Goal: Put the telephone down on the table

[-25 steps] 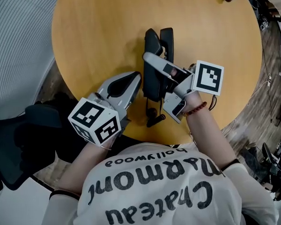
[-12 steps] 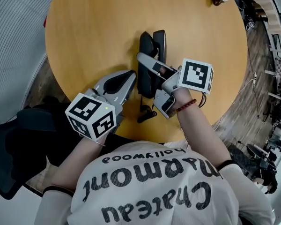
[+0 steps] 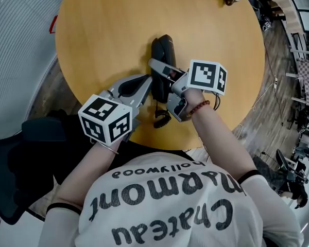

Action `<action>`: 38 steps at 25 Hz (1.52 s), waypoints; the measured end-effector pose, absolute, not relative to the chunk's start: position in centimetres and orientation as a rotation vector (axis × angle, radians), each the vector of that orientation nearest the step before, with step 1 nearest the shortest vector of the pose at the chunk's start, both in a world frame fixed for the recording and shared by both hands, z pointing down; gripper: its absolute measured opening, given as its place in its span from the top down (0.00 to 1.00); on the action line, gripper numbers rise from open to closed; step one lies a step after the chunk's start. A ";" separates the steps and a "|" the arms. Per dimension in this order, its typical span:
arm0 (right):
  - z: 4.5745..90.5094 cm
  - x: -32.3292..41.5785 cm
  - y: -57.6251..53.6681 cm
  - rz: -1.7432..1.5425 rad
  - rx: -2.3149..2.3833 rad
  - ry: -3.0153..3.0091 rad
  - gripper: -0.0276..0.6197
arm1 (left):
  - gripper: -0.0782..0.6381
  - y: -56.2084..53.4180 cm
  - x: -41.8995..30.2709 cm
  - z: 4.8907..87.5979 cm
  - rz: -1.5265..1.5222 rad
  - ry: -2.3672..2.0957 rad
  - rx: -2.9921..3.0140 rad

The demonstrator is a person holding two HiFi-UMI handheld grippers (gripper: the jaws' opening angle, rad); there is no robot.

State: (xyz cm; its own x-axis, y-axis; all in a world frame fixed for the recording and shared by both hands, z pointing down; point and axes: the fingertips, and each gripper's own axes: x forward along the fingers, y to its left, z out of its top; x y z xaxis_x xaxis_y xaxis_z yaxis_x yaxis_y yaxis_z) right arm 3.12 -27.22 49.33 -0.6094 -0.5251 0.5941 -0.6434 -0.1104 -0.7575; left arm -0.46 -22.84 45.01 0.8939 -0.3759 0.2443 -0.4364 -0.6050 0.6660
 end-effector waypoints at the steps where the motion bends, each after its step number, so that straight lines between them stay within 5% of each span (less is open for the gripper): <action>1: 49.3 3.3 -27.2 1.825 1.339 -2.021 0.53 | 0.89 -23.0 -0.3 45.1 0.111 -0.588 2.278; 38: 49.8 2.3 -26.2 1.303 1.057 -1.993 0.53 | 0.89 -19.7 -2.5 44.1 0.178 -0.768 2.224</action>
